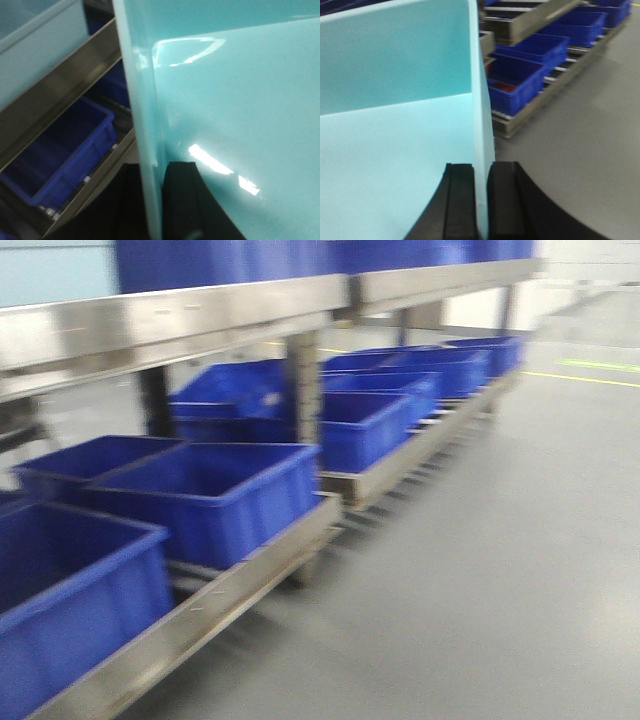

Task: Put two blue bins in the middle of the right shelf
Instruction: 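Drive the base backward and turn away from the rack holding the bin, then drive across the floor toward the other rack of blue bins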

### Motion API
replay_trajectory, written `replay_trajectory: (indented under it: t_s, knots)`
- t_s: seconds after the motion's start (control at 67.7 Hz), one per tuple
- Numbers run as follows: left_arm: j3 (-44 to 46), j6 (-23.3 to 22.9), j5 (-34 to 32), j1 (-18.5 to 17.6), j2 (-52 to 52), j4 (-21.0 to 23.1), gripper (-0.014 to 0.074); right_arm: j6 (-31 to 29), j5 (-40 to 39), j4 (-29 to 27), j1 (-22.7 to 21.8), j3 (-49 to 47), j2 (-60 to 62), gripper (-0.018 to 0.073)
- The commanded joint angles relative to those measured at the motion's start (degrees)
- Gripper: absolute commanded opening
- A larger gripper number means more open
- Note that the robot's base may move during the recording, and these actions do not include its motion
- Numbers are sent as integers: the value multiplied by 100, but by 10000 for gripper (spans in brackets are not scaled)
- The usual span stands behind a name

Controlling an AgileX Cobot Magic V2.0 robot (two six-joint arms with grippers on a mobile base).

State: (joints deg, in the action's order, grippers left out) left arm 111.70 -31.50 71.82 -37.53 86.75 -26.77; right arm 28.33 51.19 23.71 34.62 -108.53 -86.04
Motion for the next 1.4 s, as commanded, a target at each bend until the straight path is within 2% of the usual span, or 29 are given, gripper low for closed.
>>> replay_trajectory:
  t_s: [0.0, 1.388]
  knots:
    - [46, 83, -234, -47, -19, 196, -111, 21, -585, -123, 44, -64, 41, -162]
    - [46, 83, -234, -47, -19, 196, -111, 21, -585, -123, 44, -64, 41, -162]
